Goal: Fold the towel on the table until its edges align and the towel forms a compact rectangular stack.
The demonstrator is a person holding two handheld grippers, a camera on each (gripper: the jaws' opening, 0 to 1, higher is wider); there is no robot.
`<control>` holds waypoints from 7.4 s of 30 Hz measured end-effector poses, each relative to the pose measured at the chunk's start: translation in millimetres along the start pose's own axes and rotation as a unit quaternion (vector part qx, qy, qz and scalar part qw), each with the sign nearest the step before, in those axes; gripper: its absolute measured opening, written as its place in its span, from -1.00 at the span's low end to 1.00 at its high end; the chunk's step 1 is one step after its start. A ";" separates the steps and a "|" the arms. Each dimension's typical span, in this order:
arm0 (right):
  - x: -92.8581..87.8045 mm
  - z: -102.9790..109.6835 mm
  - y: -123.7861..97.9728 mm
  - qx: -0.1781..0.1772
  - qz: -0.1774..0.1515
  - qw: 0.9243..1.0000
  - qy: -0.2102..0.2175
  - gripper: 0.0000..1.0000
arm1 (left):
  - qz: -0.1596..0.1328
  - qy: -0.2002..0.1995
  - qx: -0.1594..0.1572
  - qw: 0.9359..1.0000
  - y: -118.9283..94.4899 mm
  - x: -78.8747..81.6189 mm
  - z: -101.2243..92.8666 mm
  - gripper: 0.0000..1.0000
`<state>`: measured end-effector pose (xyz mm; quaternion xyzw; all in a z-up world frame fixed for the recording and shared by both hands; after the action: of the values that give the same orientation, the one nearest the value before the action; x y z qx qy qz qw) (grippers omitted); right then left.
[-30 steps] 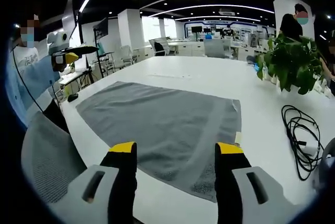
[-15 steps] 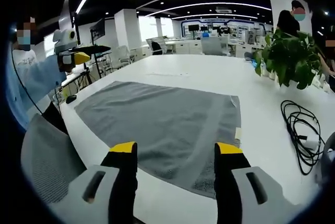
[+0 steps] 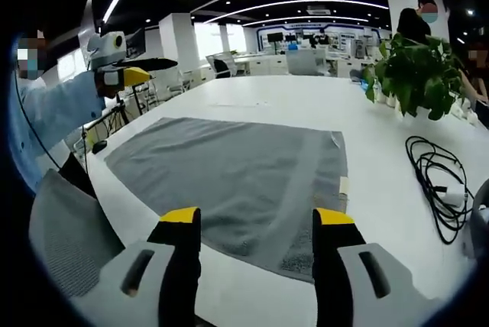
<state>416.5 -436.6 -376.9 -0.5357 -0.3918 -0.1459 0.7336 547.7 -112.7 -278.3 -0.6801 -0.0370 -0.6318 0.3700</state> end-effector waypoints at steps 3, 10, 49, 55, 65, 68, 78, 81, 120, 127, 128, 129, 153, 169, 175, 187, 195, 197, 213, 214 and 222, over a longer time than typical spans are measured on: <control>0.0 1.8 0.7 -0.001 0.001 1.000 0.002 0.17 | 0.002 0.003 -0.008 1.000 10.5 3.3 1.6 0.71; 1.8 2.4 2.5 -0.005 0.000 1.000 0.007 0.16 | 0.012 0.011 -0.023 1.000 35.9 6.3 1.7 0.70; -14.2 -5.5 12.7 -0.023 0.011 0.998 0.049 0.14 | 0.048 0.040 -0.076 0.995 159.5 19.1 13.4 0.65; -15.0 -9.0 14.3 -0.028 0.013 0.998 0.055 0.14 | 0.050 0.036 -0.083 0.995 179.1 22.1 12.8 0.64; -21.1 -13.4 14.5 -0.033 0.016 0.997 0.066 0.13 | 0.056 0.042 -0.099 0.993 212.6 28.0 6.4 0.62; -23.2 -15.7 15.2 -0.033 0.018 0.997 0.069 0.13 | 0.055 0.042 -0.102 0.992 218.7 28.6 6.1 0.63; -25.7 -19.7 18.9 -0.034 0.017 0.996 0.082 0.13 | 0.060 0.038 -0.108 0.992 245.1 29.4 5.9 0.62; -24.7 -19.9 20.0 -0.034 0.016 0.996 0.084 0.12 | 0.061 0.038 -0.111 0.991 255.9 30.3 3.2 0.61; -38.3 -34.9 30.7 -0.040 0.031 0.994 0.100 0.03 | 0.126 0.063 -0.132 0.981 351.8 22.0 -9.1 0.43; -38.2 -39.1 30.2 -0.040 0.034 0.993 0.104 0.02 | 0.135 0.073 -0.142 0.978 362.0 23.6 -6.3 0.26; -38.4 -39.5 30.5 -0.040 0.035 0.993 0.104 0.02 | 0.134 0.077 -0.144 0.977 363.3 24.5 -6.6 0.25; -39.2 -40.3 31.1 -0.040 0.034 0.993 0.105 0.02 | 0.134 0.081 -0.144 0.977 365.2 25.7 -6.5 0.23; -43.8 -43.8 36.6 -0.038 0.042 0.992 0.111 0.00 | 0.202 0.071 -0.131 0.968 377.6 18.3 2.1 -0.20; -43.5 -45.7 39.2 -0.043 0.046 0.992 0.112 -0.03 | 0.264 0.094 -0.139 0.950 383.4 19.2 1.1 -0.50; -41.7 -46.9 37.2 -0.051 0.058 0.990 0.115 -0.05 | 0.268 0.101 -0.150 0.946 384.2 19.0 -5.8 -0.70; -40.9 -46.4 40.8 -0.074 0.110 0.985 0.112 -0.26 | 0.268 0.102 -0.159 0.945 387.9 18.4 -5.8 -0.76; -45.1 -41.9 40.0 -0.099 0.144 0.980 0.096 -0.50 | 0.268 0.105 -0.163 0.944 389.9 19.8 -4.2 -0.77; -44.4 -44.6 39.8 -0.106 0.163 0.978 0.072 -0.67 | 0.268 0.103 -0.162 0.944 386.2 19.8 -7.7 -0.77; -39.9 -42.7 39.7 -0.088 0.176 0.977 0.088 -0.98 | 0.272 0.139 -0.167 0.937 380.6 26.8 -18.8 -0.89; -40.5 -41.2 39.4 -0.087 0.176 0.976 0.090 -0.98 | 0.272 0.140 -0.168 0.937 381.5 27.6 -18.1 -0.90; -39.6 -48.7 32.1 -0.093 0.179 0.975 0.092 -0.99 | 0.259 0.143 -0.173 0.940 385.0 36.9 -15.3 -0.91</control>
<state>431.5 -476.2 -433.2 -0.6474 -0.2047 -0.0968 0.7277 741.6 -415.1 -422.5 -0.6224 0.3032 -0.6014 0.3988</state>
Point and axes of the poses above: the point that each gripper's makers call its tool centre point, and the gripper's own axes: y roughly forward along the fingers, z roughly to its left, x roughly out of its top, the point moved 10 cm from there along -y, roughly backward along the fingers, and after that the axes turned 11 degrees about z, right-handed, at the moved point
